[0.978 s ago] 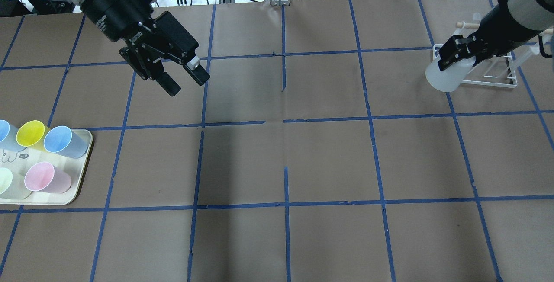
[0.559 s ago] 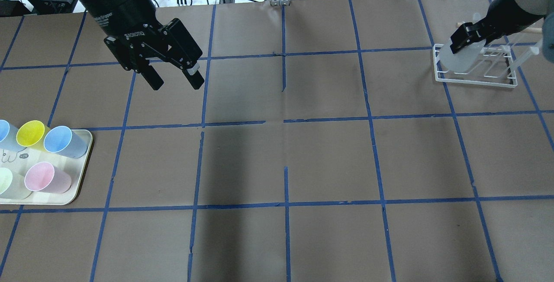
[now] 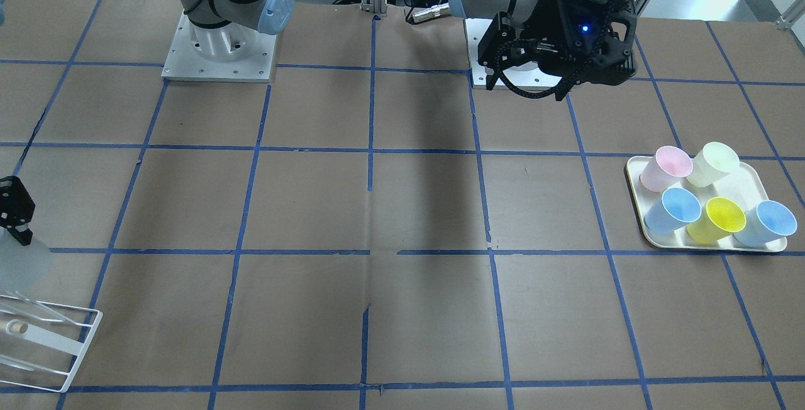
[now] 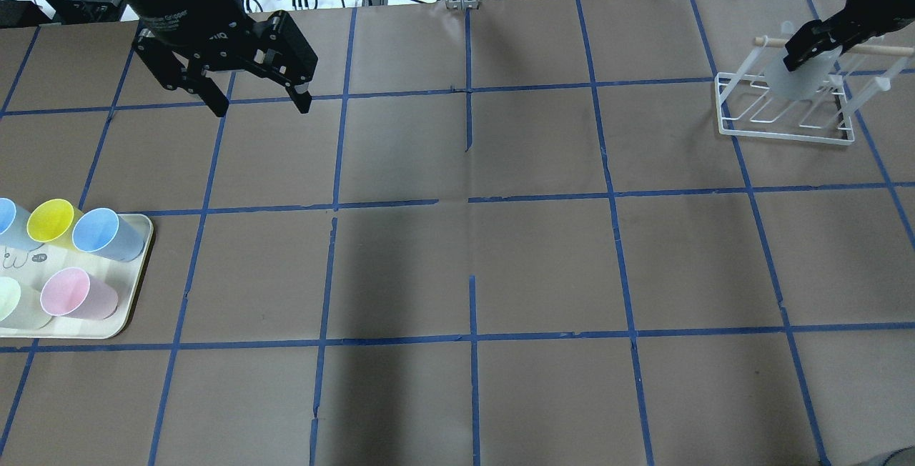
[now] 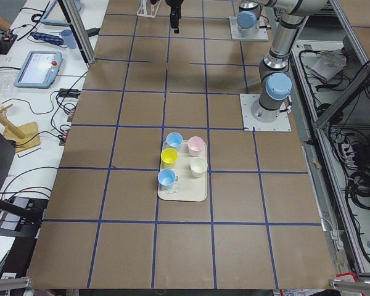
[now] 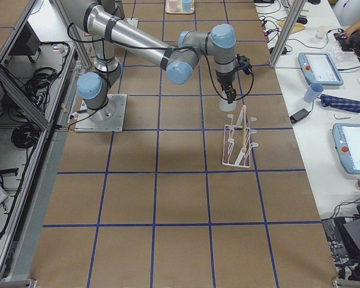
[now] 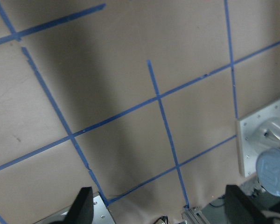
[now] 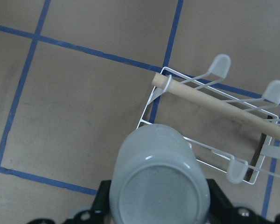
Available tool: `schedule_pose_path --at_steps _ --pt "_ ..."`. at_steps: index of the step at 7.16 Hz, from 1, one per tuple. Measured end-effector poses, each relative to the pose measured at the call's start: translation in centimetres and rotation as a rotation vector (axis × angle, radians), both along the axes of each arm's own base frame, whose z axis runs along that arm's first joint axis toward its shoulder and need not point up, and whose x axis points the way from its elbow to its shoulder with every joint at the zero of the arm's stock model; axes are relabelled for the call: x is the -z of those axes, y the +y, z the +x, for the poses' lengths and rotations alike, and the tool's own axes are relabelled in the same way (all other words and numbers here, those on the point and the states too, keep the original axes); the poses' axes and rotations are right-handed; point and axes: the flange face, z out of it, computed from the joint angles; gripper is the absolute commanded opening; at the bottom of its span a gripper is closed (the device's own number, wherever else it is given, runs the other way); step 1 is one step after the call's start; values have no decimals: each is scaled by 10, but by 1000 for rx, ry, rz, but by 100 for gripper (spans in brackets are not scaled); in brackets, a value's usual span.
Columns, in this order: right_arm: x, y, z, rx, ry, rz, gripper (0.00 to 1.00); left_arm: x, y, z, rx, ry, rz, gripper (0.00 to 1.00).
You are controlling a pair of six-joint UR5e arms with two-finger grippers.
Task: Transfer IKEA cup to right arm and place on rack
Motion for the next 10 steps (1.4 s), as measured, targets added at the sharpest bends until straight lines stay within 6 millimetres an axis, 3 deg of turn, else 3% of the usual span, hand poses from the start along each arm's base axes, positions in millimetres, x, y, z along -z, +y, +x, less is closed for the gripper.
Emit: schedule_pose_path --at_steps 5,7,10 --pt "32 -13 -16 8 -18 40 28 30 31 8 -63 -46 -179 100" --pt "44 -17 -18 8 -25 53 29 22 20 15 -103 -38 -209 100" --pt "65 -23 -21 16 -40 83 47 16 7 15 -111 -41 -194 100"
